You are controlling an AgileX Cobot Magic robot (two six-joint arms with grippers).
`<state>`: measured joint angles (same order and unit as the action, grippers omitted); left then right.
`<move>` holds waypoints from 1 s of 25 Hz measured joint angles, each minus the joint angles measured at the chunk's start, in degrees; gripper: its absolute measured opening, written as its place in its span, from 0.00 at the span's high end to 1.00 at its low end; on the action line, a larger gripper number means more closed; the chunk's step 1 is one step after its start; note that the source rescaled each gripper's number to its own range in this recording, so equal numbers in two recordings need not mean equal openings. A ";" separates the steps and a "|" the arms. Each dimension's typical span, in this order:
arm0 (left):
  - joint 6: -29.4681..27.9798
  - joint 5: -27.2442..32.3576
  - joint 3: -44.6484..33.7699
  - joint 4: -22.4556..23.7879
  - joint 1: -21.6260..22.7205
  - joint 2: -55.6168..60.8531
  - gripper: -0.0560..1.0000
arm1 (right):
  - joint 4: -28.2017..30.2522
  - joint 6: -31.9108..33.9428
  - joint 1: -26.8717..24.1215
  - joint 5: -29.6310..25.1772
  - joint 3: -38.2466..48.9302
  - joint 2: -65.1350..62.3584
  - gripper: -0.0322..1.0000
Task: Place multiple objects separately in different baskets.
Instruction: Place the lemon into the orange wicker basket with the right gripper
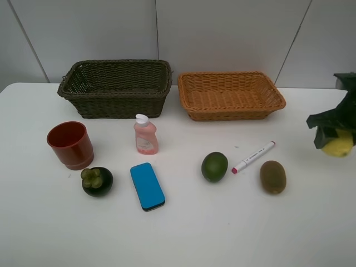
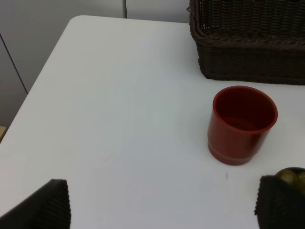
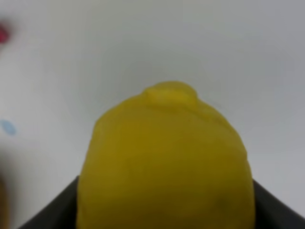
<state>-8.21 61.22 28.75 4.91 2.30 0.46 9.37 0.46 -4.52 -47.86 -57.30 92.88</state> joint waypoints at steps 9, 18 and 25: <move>0.00 0.00 0.00 0.00 0.00 0.00 0.00 | -0.14 0.00 8.79 -7.43 -21.52 -0.61 0.43; 0.00 0.00 0.00 0.00 0.00 0.00 0.00 | -1.49 0.00 11.99 -8.29 -38.32 15.14 0.43; 0.00 0.00 0.00 0.00 0.00 0.00 0.00 | -1.49 0.00 11.99 -7.29 -45.25 27.75 0.43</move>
<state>-8.21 61.22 28.75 4.91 2.30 0.46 7.88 0.46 7.47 -55.15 -102.55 120.63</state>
